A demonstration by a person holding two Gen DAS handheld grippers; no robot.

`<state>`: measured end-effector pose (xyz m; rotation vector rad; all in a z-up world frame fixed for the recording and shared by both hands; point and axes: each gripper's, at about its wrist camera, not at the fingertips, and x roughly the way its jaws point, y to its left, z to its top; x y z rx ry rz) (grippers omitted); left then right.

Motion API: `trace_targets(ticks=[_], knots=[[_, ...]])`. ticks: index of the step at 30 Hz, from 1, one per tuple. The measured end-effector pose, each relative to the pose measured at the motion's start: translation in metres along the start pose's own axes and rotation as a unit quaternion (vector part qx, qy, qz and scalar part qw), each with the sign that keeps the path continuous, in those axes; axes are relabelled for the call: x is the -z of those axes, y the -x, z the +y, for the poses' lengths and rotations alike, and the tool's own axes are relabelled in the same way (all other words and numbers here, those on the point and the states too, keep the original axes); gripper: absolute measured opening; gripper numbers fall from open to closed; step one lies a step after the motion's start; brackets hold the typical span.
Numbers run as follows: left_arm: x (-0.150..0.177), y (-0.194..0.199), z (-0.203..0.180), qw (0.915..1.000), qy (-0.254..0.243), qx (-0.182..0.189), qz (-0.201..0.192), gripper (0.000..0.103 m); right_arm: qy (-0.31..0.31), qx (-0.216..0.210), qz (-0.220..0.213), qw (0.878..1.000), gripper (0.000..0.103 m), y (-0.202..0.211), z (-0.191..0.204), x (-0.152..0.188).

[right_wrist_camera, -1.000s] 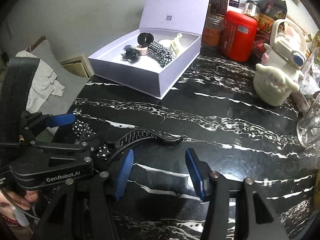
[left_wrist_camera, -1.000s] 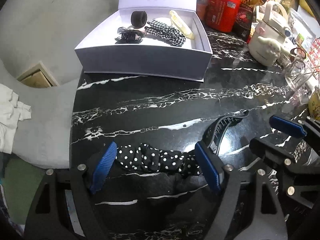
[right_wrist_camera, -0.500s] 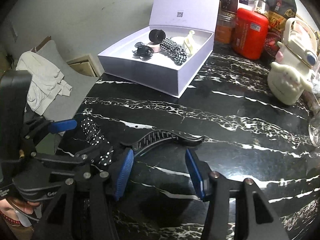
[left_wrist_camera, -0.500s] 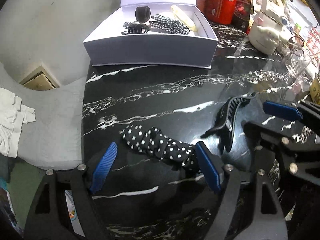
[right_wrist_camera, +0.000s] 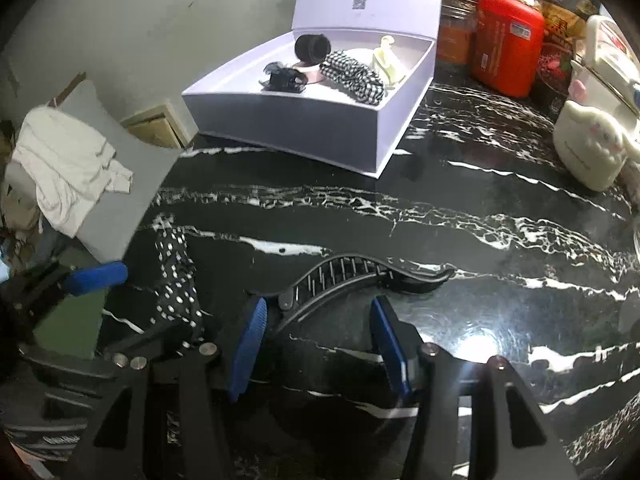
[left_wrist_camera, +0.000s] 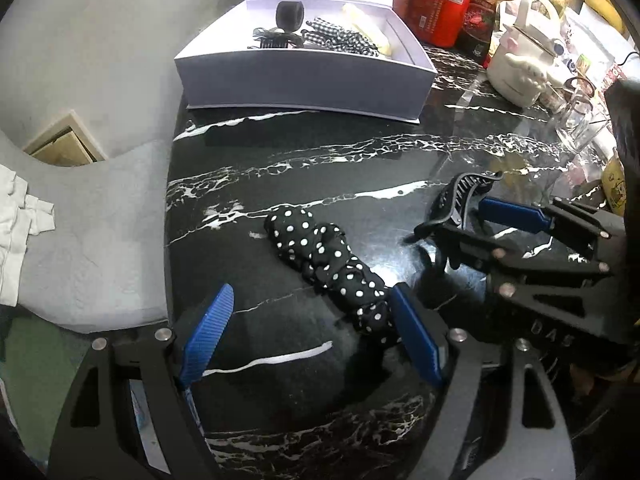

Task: Organize objects
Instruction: 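Position the left gripper over the polka-dot scrunchie while the right approaches the black claw clip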

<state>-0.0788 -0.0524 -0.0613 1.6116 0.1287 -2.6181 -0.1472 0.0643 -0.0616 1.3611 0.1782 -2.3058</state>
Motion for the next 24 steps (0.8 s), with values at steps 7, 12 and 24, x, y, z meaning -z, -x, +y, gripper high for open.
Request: trace_targets(ticks=[7,12,24], knots=[[0.000,0.006,-0.004,0.9998,-0.008,-0.011,-0.017,0.080,0.050,0.001,-0.001,0.999,0.044,0.004,0.004,0.010],[0.000,0.004,0.001,0.9994,0.017,0.019,-0.022,0.080,0.067,0.000,0.004,0.998,0.043,0.012,-0.002,0.022],[-0.003,-0.014,-0.012,0.9998,0.012,0.013,-0.009,0.080,0.033,-0.011,-0.020,0.999,0.057,0.028,-0.017,0.022]])
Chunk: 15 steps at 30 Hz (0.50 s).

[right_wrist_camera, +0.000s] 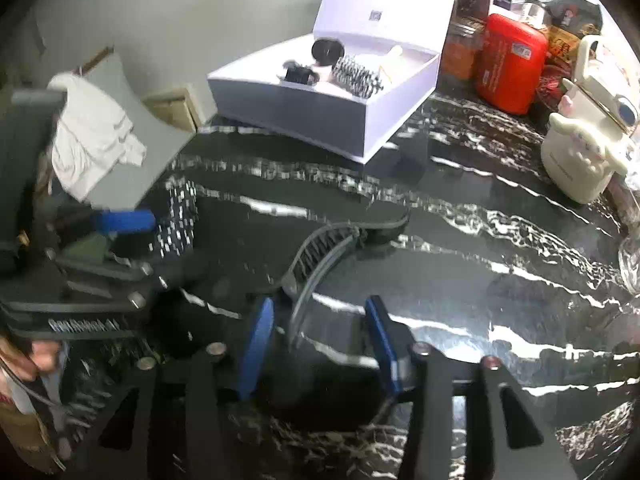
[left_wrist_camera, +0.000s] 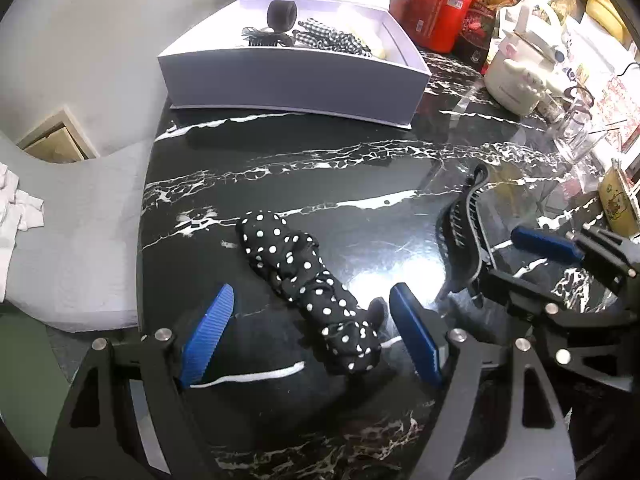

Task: Organize objects
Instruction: 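Position the left gripper over the polka-dot scrunchie while the right approaches the black claw clip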

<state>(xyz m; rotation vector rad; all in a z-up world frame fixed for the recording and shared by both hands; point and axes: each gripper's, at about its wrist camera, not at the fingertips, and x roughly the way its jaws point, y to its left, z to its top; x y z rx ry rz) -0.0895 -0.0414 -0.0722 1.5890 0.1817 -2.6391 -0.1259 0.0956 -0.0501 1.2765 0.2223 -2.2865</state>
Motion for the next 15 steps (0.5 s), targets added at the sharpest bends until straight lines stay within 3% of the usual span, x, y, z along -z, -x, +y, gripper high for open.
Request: trace_targets(ticks=[2,15], knots=[[0.001,-0.002,-0.002,0.9999,-0.007,-0.010,-0.002,0.080,-0.011,-0.003,-0.002,1.000,0.065,-0.004,-0.001,-0.003],[0.007,-0.001,0.002,0.9993,-0.021,-0.023,-0.020,0.076,-0.084,-0.034,-0.042,0.995,0.065,-0.006,-0.007,-0.010]])
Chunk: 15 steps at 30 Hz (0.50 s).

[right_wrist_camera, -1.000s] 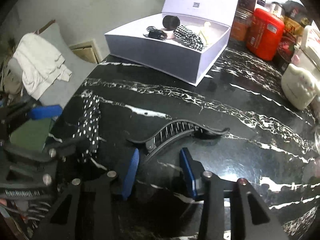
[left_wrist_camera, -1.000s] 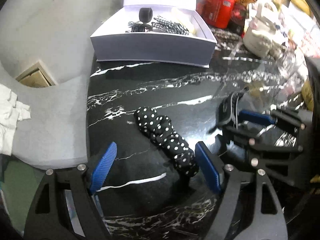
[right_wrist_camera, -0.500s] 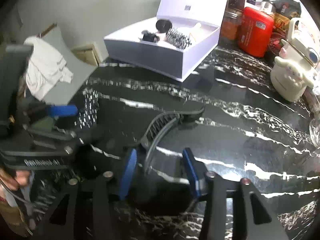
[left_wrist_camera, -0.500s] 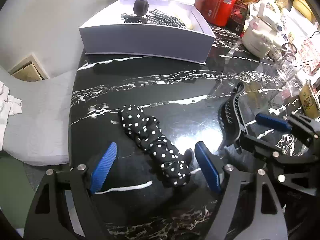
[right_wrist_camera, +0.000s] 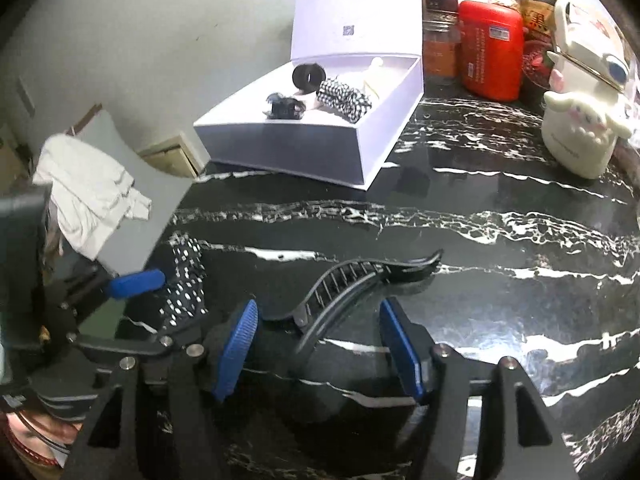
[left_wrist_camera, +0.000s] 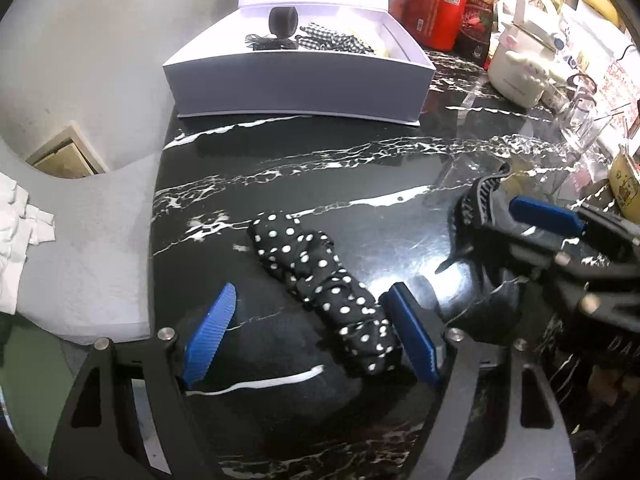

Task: Organize objects
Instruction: 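Position the left gripper over the polka-dot scrunchie while the right approaches the black claw clip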

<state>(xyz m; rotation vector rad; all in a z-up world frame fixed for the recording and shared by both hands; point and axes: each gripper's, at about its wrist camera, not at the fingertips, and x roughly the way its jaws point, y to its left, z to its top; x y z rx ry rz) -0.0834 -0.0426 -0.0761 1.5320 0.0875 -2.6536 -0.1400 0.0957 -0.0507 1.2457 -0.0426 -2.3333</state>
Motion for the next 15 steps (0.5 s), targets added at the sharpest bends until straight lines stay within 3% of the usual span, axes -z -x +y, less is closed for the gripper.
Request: trace_targets(ticks=[6,12,15], knots=[[0.003,0.003,0.003,1.0000,0.000,0.000,-0.003,0.070,-0.059,0.028,0.013,0.998,0.066,-0.016,-0.004,-0.014],[0.004,0.006,0.005,0.9999,-0.002,0.003,-0.011,0.055,-0.031,0.036,0.008,0.999,0.065,-0.024,0.000,-0.010],[0.004,0.007,0.002,0.9998,-0.009,0.008,-0.015,0.045,-0.003,0.044,0.007,0.999,0.048,-0.023,0.005,-0.008]])
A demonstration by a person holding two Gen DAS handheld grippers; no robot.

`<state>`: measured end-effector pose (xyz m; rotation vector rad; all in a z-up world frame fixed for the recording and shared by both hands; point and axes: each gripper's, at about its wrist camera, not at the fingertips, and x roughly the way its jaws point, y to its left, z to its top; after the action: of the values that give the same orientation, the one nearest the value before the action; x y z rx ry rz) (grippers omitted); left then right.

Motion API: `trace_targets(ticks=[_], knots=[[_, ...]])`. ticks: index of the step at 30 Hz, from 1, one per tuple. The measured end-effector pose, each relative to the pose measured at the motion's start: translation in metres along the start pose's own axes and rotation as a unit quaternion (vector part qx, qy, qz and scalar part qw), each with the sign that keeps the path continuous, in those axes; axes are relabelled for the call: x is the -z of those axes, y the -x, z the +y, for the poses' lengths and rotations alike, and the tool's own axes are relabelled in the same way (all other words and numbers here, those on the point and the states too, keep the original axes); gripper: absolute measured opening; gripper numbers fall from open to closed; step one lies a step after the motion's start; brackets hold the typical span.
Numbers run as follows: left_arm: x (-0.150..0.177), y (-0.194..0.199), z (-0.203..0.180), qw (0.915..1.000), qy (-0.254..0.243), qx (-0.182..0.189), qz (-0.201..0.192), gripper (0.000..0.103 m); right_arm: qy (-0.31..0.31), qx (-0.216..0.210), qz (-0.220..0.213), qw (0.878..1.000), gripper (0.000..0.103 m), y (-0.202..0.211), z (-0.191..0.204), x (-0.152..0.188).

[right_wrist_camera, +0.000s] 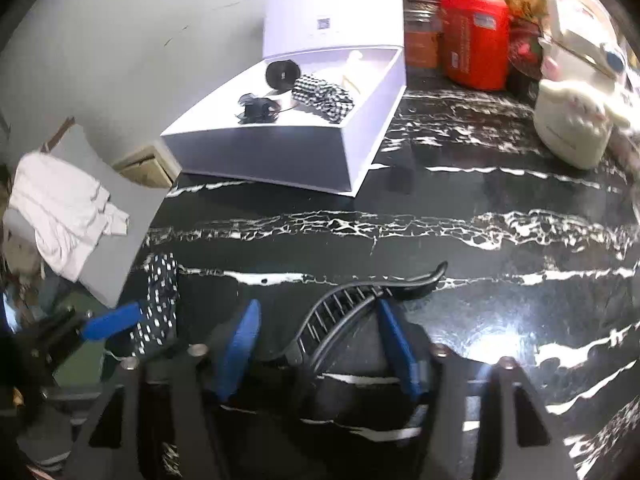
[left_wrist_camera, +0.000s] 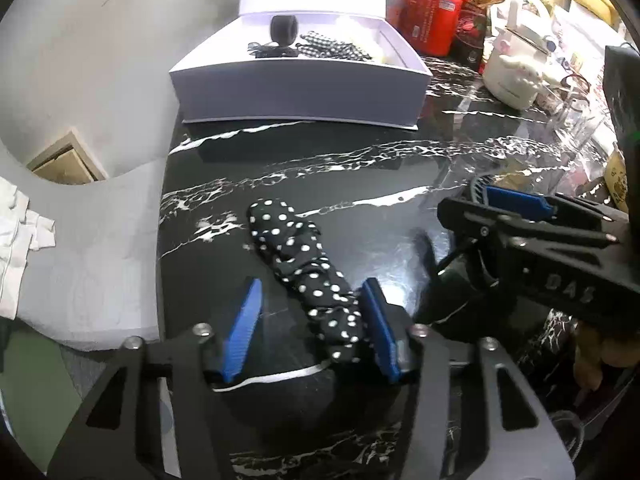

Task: Organize objects
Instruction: 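Position the left gripper over the polka-dot scrunchie while the right approaches the black claw clip, then grasp the polka-dot scrunchie with the left gripper while the right grasps the black claw clip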

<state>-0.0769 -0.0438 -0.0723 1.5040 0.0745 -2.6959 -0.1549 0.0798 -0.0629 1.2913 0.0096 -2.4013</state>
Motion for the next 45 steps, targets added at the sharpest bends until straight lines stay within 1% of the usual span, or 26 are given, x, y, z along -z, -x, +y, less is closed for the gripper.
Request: trace_targets(ticks=[2,4,6,10,14,19,23,27,31,36,39,40,41,42,43,44,45], knots=[[0.000,0.001,-0.004,0.9999,-0.009,0.008,-0.002,0.039,0.015,-0.002,0.001,1.000,0.035,0.001,0.002,0.002],[0.000,0.001,-0.007,0.9997,-0.020,0.016,-0.003,0.032,0.029,-0.004,0.004,1.000,0.028,0.002,0.004,0.004],[0.000,0.001,-0.011,0.9993,-0.032,0.021,-0.003,0.028,0.041,-0.005,0.006,0.999,0.025,0.003,0.005,0.007],[0.001,0.002,-0.016,0.9987,-0.040,0.031,-0.001,0.028,0.068,-0.007,0.012,0.998,0.023,0.008,0.007,0.015],[0.004,0.004,-0.021,0.9976,-0.050,0.048,0.000,0.028,0.082,-0.007,0.019,0.996,0.023,0.016,0.003,0.023],[0.008,0.008,-0.036,0.9949,-0.077,0.066,0.001,0.028,0.098,0.002,0.022,0.995,0.023,0.029,-0.003,0.038],[0.015,0.012,-0.056,0.9884,-0.121,0.091,0.004,0.028,0.103,0.005,0.023,0.994,0.023,0.040,-0.009,0.050],[0.021,0.015,-0.072,0.9826,-0.150,0.109,0.007,0.028,0.097,0.008,0.022,0.995,0.023,0.050,-0.018,0.062],[0.026,0.017,-0.082,0.9795,-0.163,0.118,0.005,0.028,0.093,0.008,0.019,0.995,0.023,0.057,-0.026,0.070],[0.028,0.019,-0.087,0.9800,-0.159,0.120,0.002,0.028,0.088,0.009,0.016,0.996,0.023,0.061,-0.033,0.073],[0.029,0.019,-0.090,0.9800,-0.159,0.120,0.001,0.030,0.089,0.009,0.014,0.996,0.024,0.063,-0.034,0.075],[0.029,0.019,-0.091,0.9805,-0.157,0.118,0.000,0.031,0.089,0.009,0.012,0.996,0.025,0.063,-0.034,0.075],[0.029,0.019,-0.091,0.9811,-0.154,0.118,-0.001,0.032,0.089,0.010,0.010,0.996,0.029,0.063,-0.035,0.076],[0.029,0.018,-0.091,0.9818,-0.148,0.119,-0.001,0.034,0.087,0.011,0.008,0.996,0.032,0.064,-0.036,0.076],[0.029,0.018,-0.091,0.9823,-0.143,0.121,-0.001,0.037,0.086,0.010,0.007,0.996,0.039,0.064,-0.037,0.076],[0.028,0.018,-0.090,0.9830,-0.135,0.125,-0.001,0.039,0.084,0.009,0.007,0.996,0.042,0.064,-0.038,0.077],[0.027,0.017,-0.090,0.9833,-0.129,0.128,0.000,0.044,0.083,0.007,0.006,0.997,0.043,0.065,-0.039,0.077]])
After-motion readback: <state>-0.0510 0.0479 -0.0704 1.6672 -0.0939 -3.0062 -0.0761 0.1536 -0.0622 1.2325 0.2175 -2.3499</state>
